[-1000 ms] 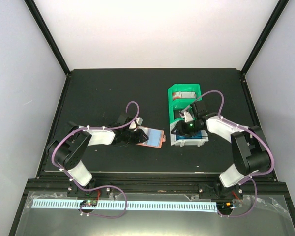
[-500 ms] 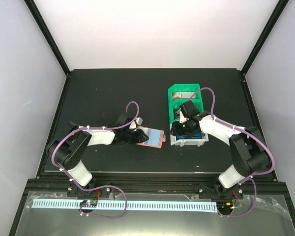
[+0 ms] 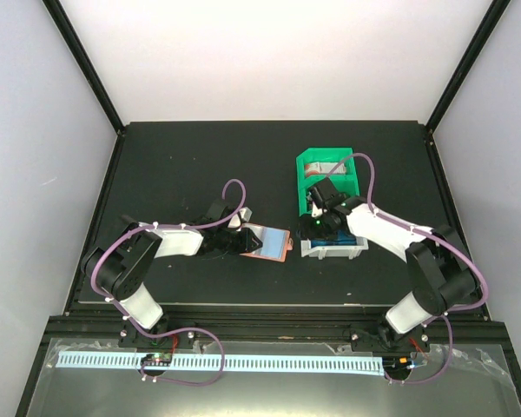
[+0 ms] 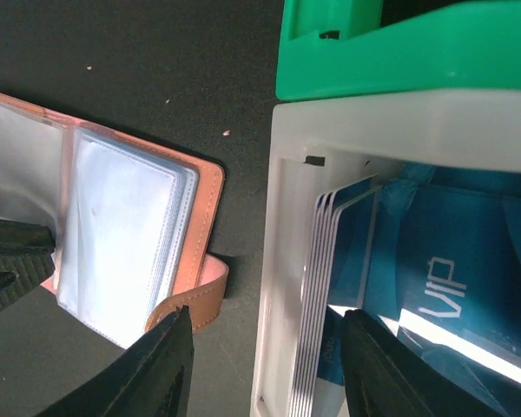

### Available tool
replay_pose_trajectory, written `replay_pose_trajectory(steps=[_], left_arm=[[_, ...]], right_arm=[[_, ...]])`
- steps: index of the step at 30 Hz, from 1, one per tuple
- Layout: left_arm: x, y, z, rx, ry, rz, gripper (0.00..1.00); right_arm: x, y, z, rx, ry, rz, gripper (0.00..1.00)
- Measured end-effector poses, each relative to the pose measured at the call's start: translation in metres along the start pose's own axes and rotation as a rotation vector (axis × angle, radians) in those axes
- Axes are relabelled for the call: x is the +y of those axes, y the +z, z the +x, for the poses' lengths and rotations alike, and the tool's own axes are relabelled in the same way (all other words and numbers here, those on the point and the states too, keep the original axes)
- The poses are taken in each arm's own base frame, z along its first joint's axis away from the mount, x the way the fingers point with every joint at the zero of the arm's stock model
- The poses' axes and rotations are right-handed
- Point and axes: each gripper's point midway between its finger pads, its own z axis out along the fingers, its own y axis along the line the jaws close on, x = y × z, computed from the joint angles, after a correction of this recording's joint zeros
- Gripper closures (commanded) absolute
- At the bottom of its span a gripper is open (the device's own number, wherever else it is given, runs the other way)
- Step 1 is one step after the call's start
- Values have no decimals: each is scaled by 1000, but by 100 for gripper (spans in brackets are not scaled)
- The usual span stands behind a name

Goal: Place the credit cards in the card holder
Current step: Pick up the credit card from the storage box.

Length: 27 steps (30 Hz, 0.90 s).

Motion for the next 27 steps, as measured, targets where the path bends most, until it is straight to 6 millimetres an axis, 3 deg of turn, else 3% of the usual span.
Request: replay_pose_trajectory(steps=[6,14,27], left_arm=[[0,0,0,1,0,0,76],[0,0,0,0,0,-1,76],[0,0,0,0,0,-1,76]], right_arm=[[0,-3,-1,-12,16,5,49],[-9,21,12,46,3,69,55],[-1,7,7,6,-3,48,58]])
